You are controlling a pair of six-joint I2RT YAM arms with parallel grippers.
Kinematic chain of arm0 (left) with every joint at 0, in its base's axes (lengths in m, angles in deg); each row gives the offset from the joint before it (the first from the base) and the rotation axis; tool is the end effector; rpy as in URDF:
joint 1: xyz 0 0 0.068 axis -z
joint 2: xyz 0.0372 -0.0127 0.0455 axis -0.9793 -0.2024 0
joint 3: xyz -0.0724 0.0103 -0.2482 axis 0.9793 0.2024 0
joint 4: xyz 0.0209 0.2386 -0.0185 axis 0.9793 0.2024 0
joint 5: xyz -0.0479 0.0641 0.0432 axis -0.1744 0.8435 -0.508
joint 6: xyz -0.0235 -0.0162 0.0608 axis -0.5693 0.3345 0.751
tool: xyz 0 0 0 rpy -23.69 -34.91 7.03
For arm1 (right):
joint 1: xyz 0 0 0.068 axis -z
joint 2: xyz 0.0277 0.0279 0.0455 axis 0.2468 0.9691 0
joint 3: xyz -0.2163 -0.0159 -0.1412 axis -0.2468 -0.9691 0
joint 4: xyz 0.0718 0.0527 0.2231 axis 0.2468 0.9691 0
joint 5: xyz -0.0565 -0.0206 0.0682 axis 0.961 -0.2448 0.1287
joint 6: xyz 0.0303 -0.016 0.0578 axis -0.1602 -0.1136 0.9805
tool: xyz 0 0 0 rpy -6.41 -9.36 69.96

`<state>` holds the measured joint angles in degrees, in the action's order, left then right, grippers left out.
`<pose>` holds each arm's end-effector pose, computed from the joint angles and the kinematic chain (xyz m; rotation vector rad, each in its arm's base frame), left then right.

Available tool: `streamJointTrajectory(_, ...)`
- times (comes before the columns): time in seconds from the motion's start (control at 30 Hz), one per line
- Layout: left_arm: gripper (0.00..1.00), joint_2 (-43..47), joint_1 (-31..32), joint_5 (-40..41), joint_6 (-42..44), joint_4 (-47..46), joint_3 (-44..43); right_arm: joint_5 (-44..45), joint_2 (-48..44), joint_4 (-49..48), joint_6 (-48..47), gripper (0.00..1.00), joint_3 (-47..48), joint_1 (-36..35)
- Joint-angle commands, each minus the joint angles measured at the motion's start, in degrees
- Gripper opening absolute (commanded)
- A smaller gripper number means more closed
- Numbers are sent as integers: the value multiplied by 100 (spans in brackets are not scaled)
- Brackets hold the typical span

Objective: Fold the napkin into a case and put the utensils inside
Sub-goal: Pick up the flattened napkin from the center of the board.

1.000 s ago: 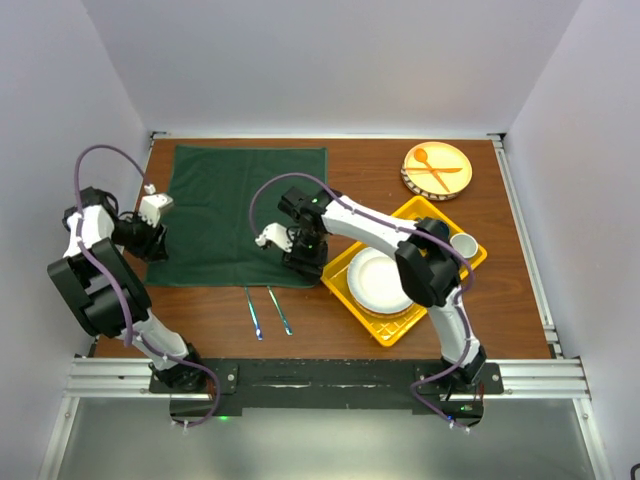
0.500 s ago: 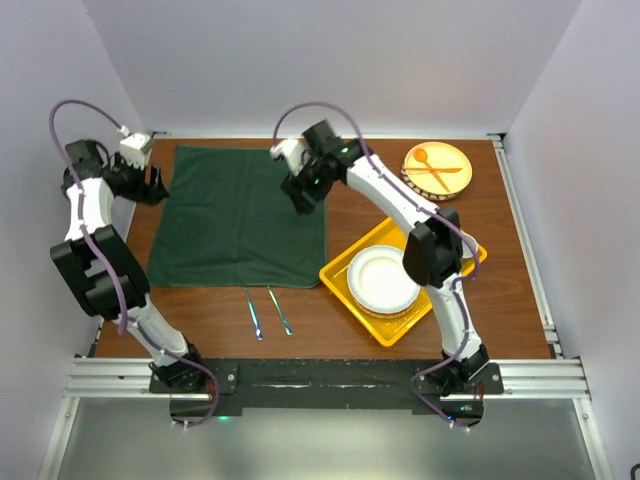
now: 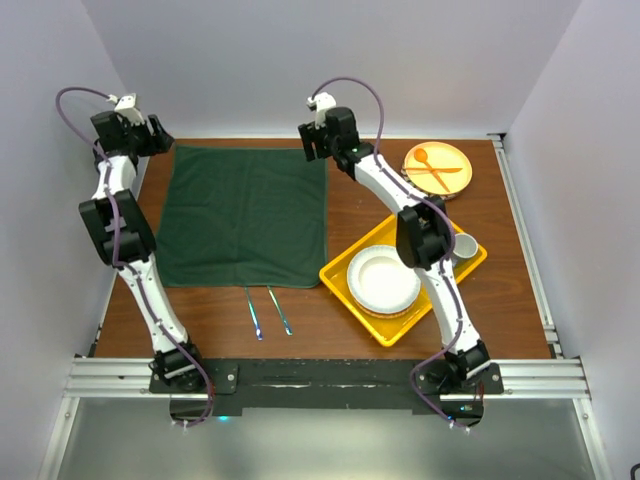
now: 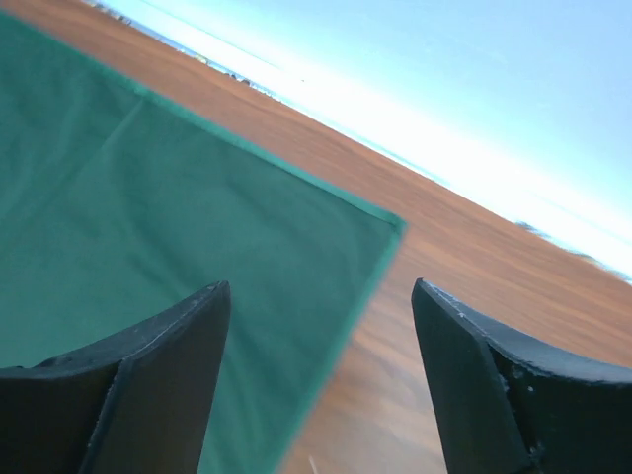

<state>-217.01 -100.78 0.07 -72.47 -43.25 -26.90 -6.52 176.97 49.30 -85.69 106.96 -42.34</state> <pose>0.4967 0.1768 0.2212 -0.1189 1.9765 -0.2958 0.4998 0.2641 0.2408 -0.4941 1.8987 0.2580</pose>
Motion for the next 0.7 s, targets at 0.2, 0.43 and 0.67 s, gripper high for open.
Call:
streamJointTrajectory(0.2, 69, -1116, 154, 508, -675, -835, -1007, 257, 1025, -1539, 1368, 75, 543, 204)
streamJointTrajectory(0.43, 68, -1363, 233, 631, -569, -862, -1051, 539, 1193, -1724, 1877, 71, 465, 362)
streamJointTrajectory(0.67, 68, -1521, 233, 834, -455, -914, -1148, 574, 1543, -1873, 2089, 64, 675, 406)
